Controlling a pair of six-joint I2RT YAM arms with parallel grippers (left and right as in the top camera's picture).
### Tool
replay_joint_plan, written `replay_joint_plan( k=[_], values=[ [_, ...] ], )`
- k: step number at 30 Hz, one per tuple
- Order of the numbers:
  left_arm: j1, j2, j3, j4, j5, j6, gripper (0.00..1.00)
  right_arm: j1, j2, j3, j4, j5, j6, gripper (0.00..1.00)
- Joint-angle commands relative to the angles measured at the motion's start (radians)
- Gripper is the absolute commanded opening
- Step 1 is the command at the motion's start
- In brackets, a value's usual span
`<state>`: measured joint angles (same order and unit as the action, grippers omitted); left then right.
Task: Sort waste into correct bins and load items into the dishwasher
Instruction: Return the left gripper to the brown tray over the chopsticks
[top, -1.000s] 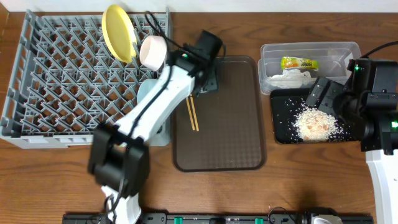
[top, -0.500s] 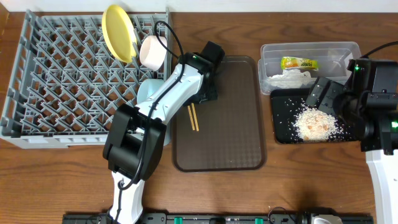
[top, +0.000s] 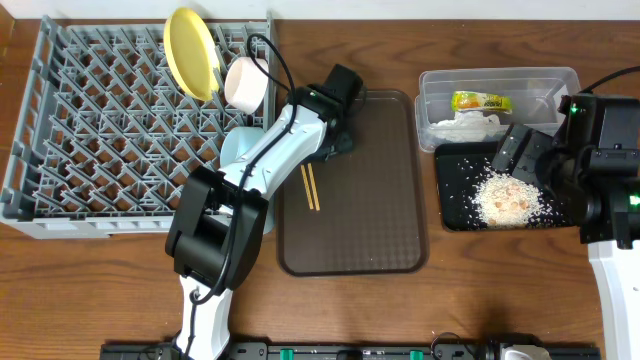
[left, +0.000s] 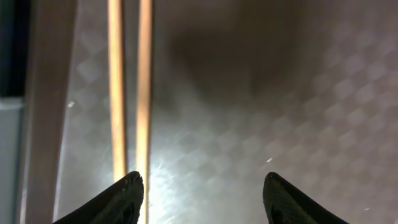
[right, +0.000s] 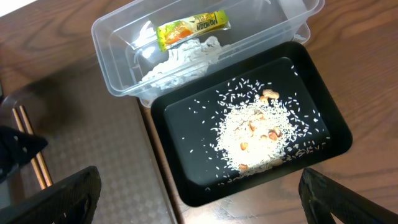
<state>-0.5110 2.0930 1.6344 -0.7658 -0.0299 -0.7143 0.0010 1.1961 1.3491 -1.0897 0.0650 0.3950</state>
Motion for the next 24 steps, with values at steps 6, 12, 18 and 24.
replay_joint_plan(
  k=[6, 12, 18, 24],
  values=[
    [0.002, 0.086, -0.008, 0.051, -0.077, -0.014, 0.63, -0.009, 0.002, 0.010, -0.004, 0.013, 0.008, 0.99],
    [0.002, 0.088, -0.008, 0.064, -0.136, -0.014, 0.62, -0.009, 0.002, 0.010, -0.004, 0.013, 0.008, 0.99],
    [0.002, 0.088, -0.008, 0.062, -0.144, -0.016, 0.62, -0.009, 0.002, 0.010, -0.005, 0.013, 0.008, 0.99],
    [0.002, 0.090, -0.008, 0.050, -0.143, -0.055, 0.62, -0.009, 0.002, 0.010, -0.005, 0.013, 0.008, 0.99]
  ],
)
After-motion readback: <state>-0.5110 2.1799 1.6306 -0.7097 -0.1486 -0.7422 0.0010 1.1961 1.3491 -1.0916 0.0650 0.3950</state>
